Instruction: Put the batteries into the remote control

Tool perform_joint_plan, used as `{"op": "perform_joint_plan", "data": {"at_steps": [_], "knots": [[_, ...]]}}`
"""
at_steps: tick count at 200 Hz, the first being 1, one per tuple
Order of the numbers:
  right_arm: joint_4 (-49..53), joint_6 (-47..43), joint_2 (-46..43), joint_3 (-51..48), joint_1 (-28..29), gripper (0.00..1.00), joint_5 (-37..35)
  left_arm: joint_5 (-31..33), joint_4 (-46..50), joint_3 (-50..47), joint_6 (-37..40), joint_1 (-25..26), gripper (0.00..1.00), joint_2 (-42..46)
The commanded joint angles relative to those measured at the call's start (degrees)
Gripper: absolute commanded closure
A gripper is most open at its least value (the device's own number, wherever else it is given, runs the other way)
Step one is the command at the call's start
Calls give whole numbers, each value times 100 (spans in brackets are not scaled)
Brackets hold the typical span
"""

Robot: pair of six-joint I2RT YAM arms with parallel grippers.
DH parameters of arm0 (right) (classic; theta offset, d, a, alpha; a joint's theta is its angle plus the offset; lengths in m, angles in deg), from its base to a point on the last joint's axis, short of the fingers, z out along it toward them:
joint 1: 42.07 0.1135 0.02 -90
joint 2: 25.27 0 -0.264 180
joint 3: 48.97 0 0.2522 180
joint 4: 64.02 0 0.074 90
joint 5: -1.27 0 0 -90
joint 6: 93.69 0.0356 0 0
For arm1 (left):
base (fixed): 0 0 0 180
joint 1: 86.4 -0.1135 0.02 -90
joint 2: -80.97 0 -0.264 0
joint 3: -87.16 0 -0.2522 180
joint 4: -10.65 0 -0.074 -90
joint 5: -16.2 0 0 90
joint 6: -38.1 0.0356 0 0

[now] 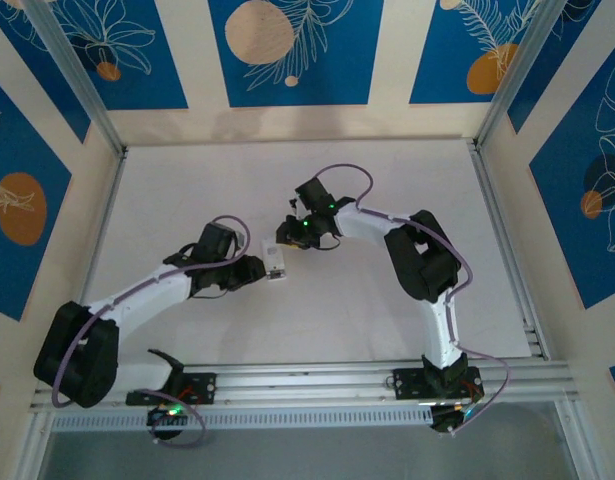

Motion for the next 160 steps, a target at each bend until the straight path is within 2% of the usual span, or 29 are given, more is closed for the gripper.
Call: {"op": "perform_joint_plan", "data": {"at_steps": [1,70,124,160], "knots": [[225,67,201,185,31,71,-33,100,-278,-133,-62,46,60,-44],[559,-174,501,487,196,79,-359,124,-393,-386,-135,47,62,-93],[668,-223,569,494,253,78,-376,122,-509,-388,-249,46,63,-264],[704,-271,585,555,286,78,-314,-50,-846,-381,-373,47,67,-515]]}}
